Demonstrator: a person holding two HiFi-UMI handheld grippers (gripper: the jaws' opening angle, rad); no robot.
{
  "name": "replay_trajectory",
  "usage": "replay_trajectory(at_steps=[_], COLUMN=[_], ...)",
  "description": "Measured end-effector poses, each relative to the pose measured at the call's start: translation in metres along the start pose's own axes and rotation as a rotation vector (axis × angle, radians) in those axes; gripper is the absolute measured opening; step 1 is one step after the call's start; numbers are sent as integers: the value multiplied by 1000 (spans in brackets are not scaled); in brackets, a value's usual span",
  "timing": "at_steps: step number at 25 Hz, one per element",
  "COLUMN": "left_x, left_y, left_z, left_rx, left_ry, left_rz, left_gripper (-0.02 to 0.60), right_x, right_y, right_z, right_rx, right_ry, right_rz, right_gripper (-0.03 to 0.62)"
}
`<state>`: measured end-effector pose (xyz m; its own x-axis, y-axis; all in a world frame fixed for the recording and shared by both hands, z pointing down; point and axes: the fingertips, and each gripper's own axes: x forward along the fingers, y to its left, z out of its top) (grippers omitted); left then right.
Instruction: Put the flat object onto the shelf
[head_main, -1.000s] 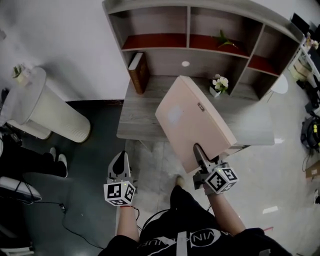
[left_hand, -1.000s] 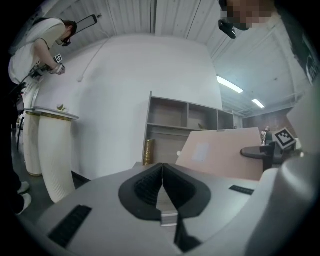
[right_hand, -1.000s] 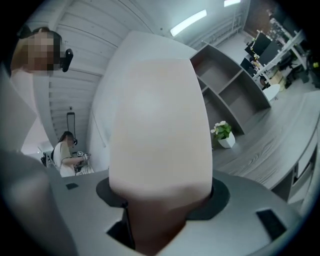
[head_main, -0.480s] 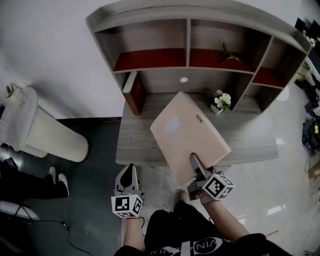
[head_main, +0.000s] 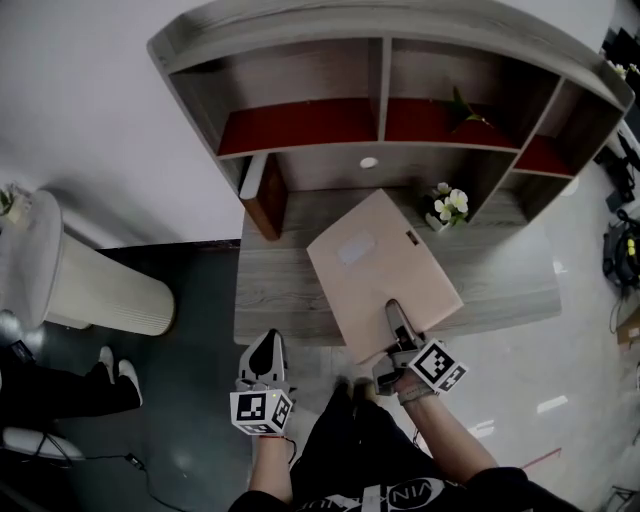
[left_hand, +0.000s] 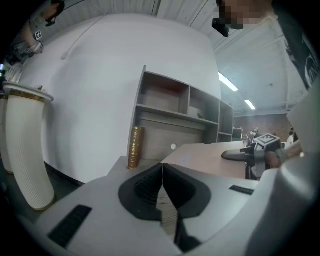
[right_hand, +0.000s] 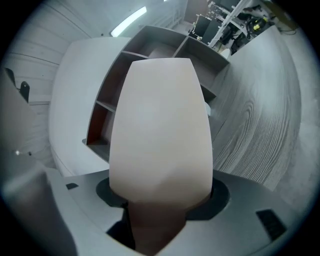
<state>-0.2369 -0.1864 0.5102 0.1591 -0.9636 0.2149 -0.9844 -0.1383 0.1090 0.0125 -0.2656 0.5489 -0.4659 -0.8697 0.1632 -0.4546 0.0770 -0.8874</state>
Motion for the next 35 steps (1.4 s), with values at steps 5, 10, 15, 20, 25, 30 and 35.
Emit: replay_trajectory(at_steps=[5,10,15,20,25,30,35], left_x=[22,36,40,38,34,29,26], left_y=[6,7,9,16,23,27,30], left_z=[8,3,-5,-7,-9,-13,-11], left_rx=[-15,-18,-30,-42,-54,-69,-78], left_ry=[-7,11,25,32,33,39,37], left_rz=[-34,-73,-80,-65,-52,-42,-38], left_gripper=[6,6,6,6,6,6,6], right_x=[19,36,59,76,90,104,114], right_y=[-6,-12,-18,-23,-32,-38,-34], right_z=[2,-1,-1,1,1,3,6], right_rx=[85,157,267,340,440,492,499], right_ry=[-37,-68,-94,-105,-121,-117,-84], right_rz=[-30,-50,-72,-96,-121,-133,-157], right_gripper=[290,290,291,293,295,295,299])
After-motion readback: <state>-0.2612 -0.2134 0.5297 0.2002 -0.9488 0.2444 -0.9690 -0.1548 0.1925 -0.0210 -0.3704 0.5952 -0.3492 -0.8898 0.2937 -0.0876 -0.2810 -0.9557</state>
